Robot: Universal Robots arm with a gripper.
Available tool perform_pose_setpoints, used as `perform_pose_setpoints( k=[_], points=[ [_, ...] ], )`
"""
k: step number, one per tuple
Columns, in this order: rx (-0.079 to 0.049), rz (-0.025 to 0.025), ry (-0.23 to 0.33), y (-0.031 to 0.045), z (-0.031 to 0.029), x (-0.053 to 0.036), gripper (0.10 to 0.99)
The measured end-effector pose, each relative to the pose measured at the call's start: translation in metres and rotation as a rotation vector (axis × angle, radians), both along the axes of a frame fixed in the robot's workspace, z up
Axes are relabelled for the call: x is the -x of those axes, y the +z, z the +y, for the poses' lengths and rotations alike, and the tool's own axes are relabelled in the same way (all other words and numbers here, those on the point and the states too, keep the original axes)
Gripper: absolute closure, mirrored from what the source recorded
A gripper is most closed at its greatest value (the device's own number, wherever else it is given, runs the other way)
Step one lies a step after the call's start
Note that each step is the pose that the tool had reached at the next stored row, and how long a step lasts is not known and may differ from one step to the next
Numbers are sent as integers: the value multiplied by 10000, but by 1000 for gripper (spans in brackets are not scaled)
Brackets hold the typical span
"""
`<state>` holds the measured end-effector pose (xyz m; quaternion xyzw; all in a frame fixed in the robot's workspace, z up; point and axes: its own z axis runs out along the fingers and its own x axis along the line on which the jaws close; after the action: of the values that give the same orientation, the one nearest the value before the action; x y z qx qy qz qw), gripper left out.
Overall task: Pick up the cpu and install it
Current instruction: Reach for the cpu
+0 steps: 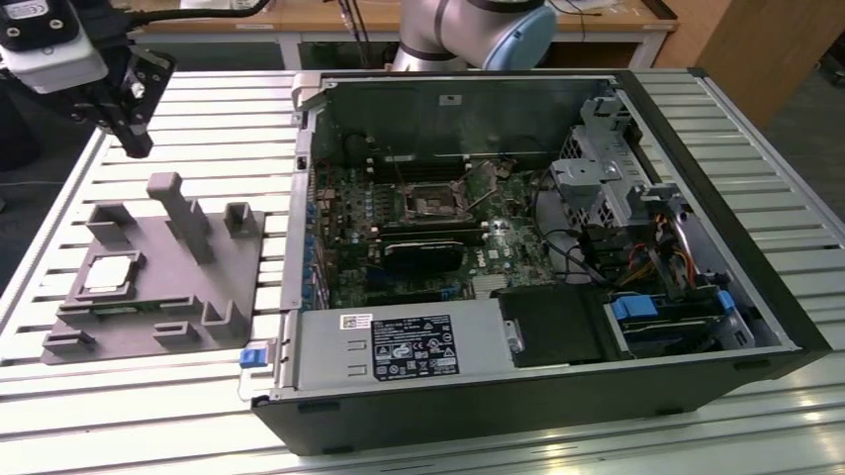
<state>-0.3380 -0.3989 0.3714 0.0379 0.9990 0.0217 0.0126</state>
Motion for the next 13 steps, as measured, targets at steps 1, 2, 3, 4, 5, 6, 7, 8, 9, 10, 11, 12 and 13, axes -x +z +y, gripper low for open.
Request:
perform_pose_setpoints(
  k=[1, 2, 3, 4, 5, 6, 7, 8, 9, 10, 11, 12, 13],
  points=[
    [0, 0, 0, -2, 0, 42, 980],
    [0, 0, 0, -4, 0, 83, 980],
    [0, 0, 0, -5, 0, 122, 980],
    [0, 0, 2, -6, 0, 158, 980],
    [1, 2, 2, -7, 0, 194, 980],
    [0, 0, 2, -9, 0, 228, 980],
    [0, 0, 1, -11, 0, 261, 980],
    [0, 0, 1, -12, 0, 295, 980],
    [-1, -1, 1, -14, 0, 328, 980],
    [1, 1, 1, -14, 0, 363, 980],
    [0, 0, 0, -15, 0, 395, 980],
    [0, 0, 1, -17, 0, 426, 980],
    [-1, -1, 1, -18, 0, 459, 980]
  ],
)
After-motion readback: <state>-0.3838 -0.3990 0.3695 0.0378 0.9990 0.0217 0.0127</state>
